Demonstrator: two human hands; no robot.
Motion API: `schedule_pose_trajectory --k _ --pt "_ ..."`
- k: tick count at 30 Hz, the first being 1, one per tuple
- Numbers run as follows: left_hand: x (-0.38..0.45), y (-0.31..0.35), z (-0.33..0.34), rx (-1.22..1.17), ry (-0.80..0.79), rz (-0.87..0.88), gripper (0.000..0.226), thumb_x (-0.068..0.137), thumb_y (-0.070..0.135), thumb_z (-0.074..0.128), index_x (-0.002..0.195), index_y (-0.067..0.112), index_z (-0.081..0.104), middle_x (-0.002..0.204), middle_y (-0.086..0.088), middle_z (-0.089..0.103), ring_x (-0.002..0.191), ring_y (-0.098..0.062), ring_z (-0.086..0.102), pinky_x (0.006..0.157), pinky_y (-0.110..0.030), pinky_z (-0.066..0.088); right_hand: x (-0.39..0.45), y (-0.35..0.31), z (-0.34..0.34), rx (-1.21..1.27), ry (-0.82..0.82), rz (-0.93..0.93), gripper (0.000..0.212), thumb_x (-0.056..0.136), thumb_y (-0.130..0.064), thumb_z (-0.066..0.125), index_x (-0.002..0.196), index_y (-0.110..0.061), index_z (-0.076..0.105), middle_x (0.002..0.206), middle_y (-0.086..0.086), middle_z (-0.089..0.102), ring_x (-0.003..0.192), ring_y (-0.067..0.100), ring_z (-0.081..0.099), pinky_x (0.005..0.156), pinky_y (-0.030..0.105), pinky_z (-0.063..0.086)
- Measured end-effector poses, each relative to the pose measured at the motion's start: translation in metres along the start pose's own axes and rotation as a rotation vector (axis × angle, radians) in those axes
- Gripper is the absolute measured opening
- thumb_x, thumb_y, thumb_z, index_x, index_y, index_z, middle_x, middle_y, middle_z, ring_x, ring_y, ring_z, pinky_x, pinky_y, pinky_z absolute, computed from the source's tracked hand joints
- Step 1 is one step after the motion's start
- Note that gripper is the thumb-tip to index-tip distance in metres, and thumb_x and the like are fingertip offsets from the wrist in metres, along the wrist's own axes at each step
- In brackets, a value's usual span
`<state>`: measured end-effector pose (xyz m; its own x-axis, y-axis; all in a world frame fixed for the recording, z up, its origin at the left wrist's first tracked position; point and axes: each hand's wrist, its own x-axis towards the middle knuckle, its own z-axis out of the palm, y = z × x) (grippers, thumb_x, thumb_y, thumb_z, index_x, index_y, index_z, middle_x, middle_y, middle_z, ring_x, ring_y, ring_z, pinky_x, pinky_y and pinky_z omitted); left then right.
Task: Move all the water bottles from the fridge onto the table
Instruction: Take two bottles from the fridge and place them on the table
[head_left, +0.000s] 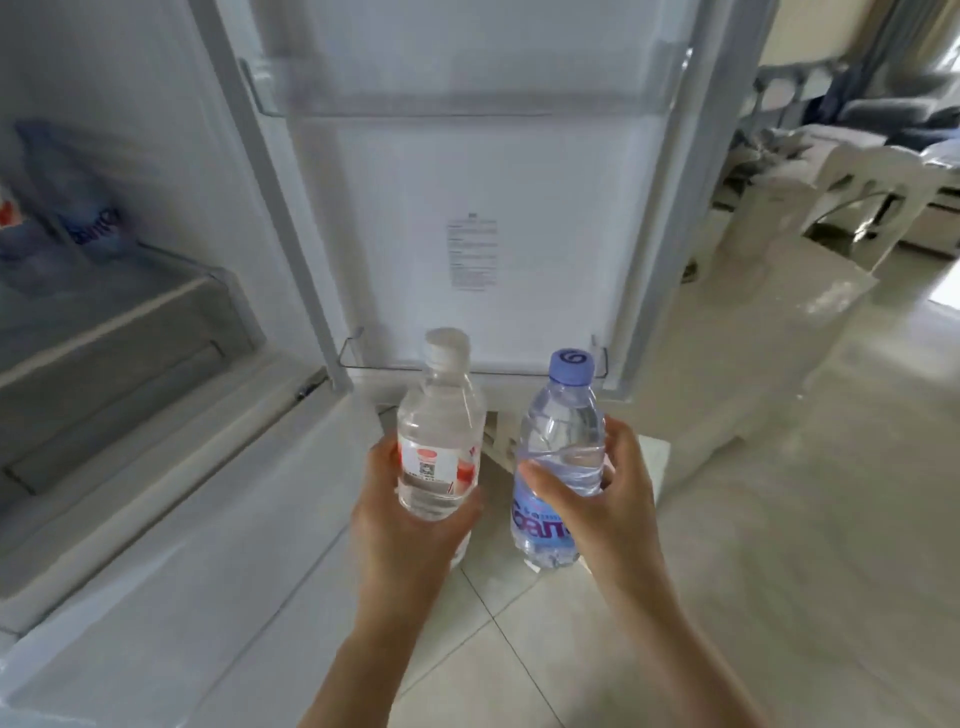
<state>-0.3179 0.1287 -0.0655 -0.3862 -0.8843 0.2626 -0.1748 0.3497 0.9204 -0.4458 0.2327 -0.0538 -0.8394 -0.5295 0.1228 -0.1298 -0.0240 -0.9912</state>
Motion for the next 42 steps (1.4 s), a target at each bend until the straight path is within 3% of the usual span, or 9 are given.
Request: schedule_pose_trajectory --k 5,8,11,19,25,31,35,37,42 --pt "-0.05 0.027 0.102 -0.009 -0.14 -0.05 0.066 0.058 0.017 0.091 0.11 0.031 0.053 0.087 0.018 0.067 0.078 0.015 0.061 0.062 -0.003 0.044 0.001 0.025 -0.111 -0.074 0.132 0.064 0.066 0.052 -0.034 0.088 0.109 -0.029 0.053 0.098 -0.008 0.069 0.081 0.001 0.068 0.065 0.013 0.051" --pt "-0.084 0.044 0.173 -0.029 -0.203 -0.074 0.07 0.058 0.014 0.091 0.114 0.028 0.052 0.093 0.02 0.065 0.082 0.014 0.061 0.062 -0.001 0.044 0.003 0.043 -0.186 -0.151 0.205 0.118 0.074 0.042 -0.054 0.076 0.108 -0.029 0.051 0.096 -0.012 0.067 0.085 0.005 0.068 0.073 0.024 0.053" --pt "-0.115 0.055 0.243 -0.036 -0.273 -0.098 0.077 0.058 0.014 0.092 0.121 0.026 0.048 0.099 0.021 0.06 0.086 0.011 0.061 0.067 -0.004 0.047 0.004 0.066 -0.257 -0.192 0.253 0.159 0.078 0.042 -0.057 0.072 0.109 -0.026 0.049 0.098 -0.01 0.065 0.087 0.009 0.067 0.078 0.03 0.054" --pt "-0.146 0.083 0.362 -0.04 -0.432 -0.142 0.078 0.059 0.003 0.089 0.12 0.025 0.046 0.1 0.016 0.06 0.086 0.008 0.061 0.065 -0.003 0.046 0.025 0.102 -0.382 -0.29 0.325 0.246 0.069 0.06 -0.027 0.089 0.114 -0.026 0.046 0.097 -0.017 0.059 0.09 0.003 0.063 0.072 0.016 0.046" --pt "-0.114 0.082 0.432 -0.023 -0.436 -0.184 0.081 0.06 0.003 0.088 0.12 0.03 0.041 0.103 0.021 0.057 0.089 0.012 0.059 0.067 -0.003 0.047 0.087 0.126 -0.421 -0.327 0.32 0.275 0.07 0.058 -0.024 0.089 0.111 -0.028 0.044 0.097 -0.017 0.059 0.089 0.007 0.064 0.075 0.026 0.052" --pt "-0.049 0.062 0.501 0.0 -0.392 -0.191 0.08 0.058 0.01 0.09 0.118 0.034 0.042 0.107 0.012 0.061 0.093 -0.01 0.065 0.076 -0.023 0.054 0.186 0.139 -0.431 -0.416 0.243 0.296 0.063 0.06 -0.019 0.087 0.106 -0.027 0.044 0.073 -0.015 0.061 0.071 0.003 0.062 0.075 0.032 0.052" --pt "0.01 0.057 0.54 0.025 -0.334 -0.183 0.077 0.057 0.009 0.088 0.119 0.031 0.047 0.106 0.008 0.063 0.09 -0.012 0.064 0.071 -0.012 0.049 0.267 0.139 -0.428 -0.453 0.16 0.283 0.067 0.058 -0.026 0.089 0.108 -0.028 0.044 0.077 -0.016 0.061 0.076 0.011 0.062 0.075 0.031 0.049" --pt "0.036 0.055 0.556 0.032 -0.296 -0.178 0.073 0.058 0.012 0.088 0.118 0.028 0.05 0.105 0.005 0.064 0.09 -0.013 0.063 0.073 -0.019 0.05 0.303 0.14 -0.425 -0.433 0.139 0.262 0.069 0.057 -0.028 0.089 0.111 -0.028 0.046 0.084 -0.016 0.062 0.081 0.012 0.063 0.075 0.03 0.048" --pt "0.098 0.041 0.584 0.083 -0.19 -0.224 0.068 0.058 0.012 0.088 0.112 0.027 0.05 0.102 0.0 0.063 0.088 -0.015 0.062 0.068 -0.011 0.043 0.388 0.144 -0.407 -0.44 0.056 0.211 0.06 0.059 -0.027 0.086 0.102 -0.032 0.044 0.078 -0.017 0.061 0.074 0.002 0.06 0.065 0.019 0.044"
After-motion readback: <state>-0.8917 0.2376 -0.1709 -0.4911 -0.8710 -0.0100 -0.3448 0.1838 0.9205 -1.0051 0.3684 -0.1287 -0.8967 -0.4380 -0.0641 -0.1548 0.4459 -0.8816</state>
